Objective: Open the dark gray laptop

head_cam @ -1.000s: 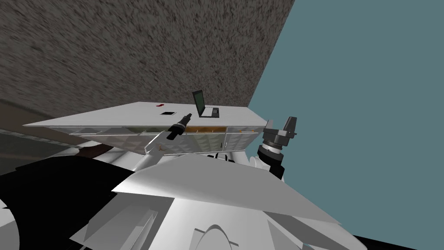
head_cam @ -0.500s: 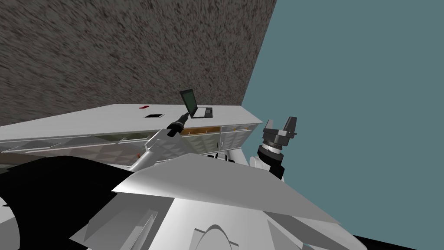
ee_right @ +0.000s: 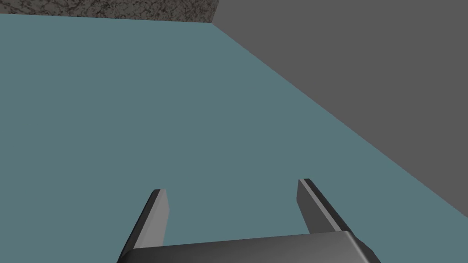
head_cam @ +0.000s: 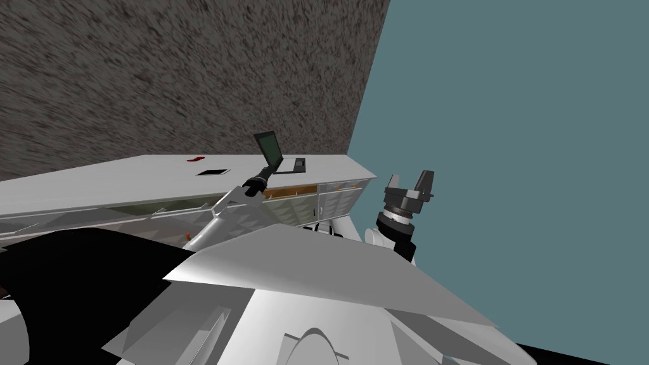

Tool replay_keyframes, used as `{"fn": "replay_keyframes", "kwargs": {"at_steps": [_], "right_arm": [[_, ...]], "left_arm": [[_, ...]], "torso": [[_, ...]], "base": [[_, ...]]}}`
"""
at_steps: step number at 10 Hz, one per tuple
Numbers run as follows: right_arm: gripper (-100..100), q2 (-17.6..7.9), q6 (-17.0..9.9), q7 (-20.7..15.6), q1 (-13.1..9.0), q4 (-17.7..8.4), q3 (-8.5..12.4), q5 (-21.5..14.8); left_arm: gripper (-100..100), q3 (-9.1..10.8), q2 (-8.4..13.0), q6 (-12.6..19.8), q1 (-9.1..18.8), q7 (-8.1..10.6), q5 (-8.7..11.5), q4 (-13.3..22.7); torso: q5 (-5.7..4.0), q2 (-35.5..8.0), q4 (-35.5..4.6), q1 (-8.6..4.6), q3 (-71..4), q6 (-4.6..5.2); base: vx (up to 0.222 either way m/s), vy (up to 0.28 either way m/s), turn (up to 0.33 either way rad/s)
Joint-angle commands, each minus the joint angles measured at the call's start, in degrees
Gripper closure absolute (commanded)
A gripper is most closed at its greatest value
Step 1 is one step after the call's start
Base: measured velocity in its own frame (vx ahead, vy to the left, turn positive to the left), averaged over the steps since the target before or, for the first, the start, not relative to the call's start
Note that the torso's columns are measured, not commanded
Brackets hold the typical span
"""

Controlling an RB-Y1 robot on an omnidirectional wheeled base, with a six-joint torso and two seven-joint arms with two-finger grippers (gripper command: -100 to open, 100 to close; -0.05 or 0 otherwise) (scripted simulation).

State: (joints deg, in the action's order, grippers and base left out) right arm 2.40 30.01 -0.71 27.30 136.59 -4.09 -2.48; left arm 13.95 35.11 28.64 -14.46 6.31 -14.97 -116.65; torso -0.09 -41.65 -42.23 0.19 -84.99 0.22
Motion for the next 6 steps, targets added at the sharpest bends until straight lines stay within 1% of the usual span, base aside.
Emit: {"fn": "replay_keyframes", "kwargs": {"at_steps": [1,2,3,4,6], "right_arm": [[0,0.0,0.0,0.0,0.0,0.0,0.0,0.0],[0,0.0,0.0,0.0,0.0,0.0,0.0,0.0],[0,0.0,0.0,0.0,0.0,0.0,0.0,0.0],[0,0.0,0.0,0.0,0.0,0.0,0.0,0.0],[0,0.0,0.0,0.0,0.0,0.0,0.0,0.0]], "left_arm": [[100,-0.08,-0.1,0.2,-0.2,0.03,0.1,-0.1],[100,-0.28,1.6,0.7,-1.3,-1.5,-1.3,-0.7],[100,-0.4,2.4,1.0,-1.9,-2.26,-1.9,-1.0],[100,-0.63,4.1,1.5,-3.0,-3.78,-3.3,-1.5],[100,-0.86,5.7,2.0,-4.2,-5.3,-4.6,-2.1]], "torso": [[0.07,0.0,0.0,0.07,0.0,0.06],[0.18,-0.2,0.1,0.05,0.1,0.01],[0.18,-0.2,0.1,0.02,0.2,-0.1],[0.15,-0.3,0.0,0.02,0.2,-0.15],[0.06,-0.4,-0.1,0.0,0.3,-0.17]], "base": [[-0.016,-0.007,0.026],[-0.002,-0.024,-0.009],[0.018,-0.036,-0.014],[0.027,-0.046,-0.021],[0.027,-0.036,-0.007]]}}
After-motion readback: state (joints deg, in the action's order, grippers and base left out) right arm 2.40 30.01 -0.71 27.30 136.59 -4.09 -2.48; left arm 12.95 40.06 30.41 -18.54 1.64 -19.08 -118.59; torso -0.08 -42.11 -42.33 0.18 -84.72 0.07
